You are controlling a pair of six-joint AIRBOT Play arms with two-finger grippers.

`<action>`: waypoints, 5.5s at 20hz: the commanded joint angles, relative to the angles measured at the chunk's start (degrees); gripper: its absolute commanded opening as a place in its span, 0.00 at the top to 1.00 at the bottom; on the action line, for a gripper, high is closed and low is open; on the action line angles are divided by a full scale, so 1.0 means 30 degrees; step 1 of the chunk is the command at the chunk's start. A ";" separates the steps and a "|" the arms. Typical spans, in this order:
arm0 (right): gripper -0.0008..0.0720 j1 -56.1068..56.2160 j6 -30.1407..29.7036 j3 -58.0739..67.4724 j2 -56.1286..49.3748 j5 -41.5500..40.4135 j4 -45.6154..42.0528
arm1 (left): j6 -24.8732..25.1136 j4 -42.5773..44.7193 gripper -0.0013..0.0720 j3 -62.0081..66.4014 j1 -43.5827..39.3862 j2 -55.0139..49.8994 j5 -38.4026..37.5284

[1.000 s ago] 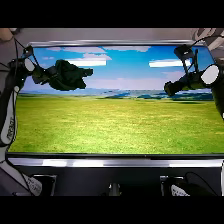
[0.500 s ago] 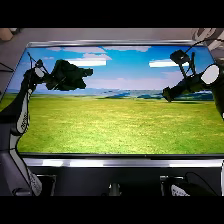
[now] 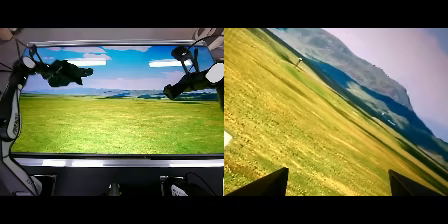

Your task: Fold the shirts.

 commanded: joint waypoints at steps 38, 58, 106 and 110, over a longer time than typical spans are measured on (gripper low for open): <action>0.07 -0.0022 -0.0401 -1.0622 0.1661 0.6018 0.4371 | 0.3803 -0.2310 0.11 -1.8389 -0.4867 0.6841 -0.5231; 0.03 -0.0022 -0.1370 -1.4644 -0.0401 -0.0962 1.0047 | 0.3096 -0.3228 0.95 -1.8557 -0.6309 0.6980 -0.1785; 0.95 -0.0036 0.6645 0.3293 -0.3147 -0.9340 0.2579 | -0.0204 0.1953 0.94 -2.4188 -0.0211 2.3074 0.4393; 0.92 -0.0022 0.6040 0.3293 -0.6215 -0.4976 0.5668 | -0.0124 0.1603 0.94 -2.5886 -0.0554 2.3074 0.4772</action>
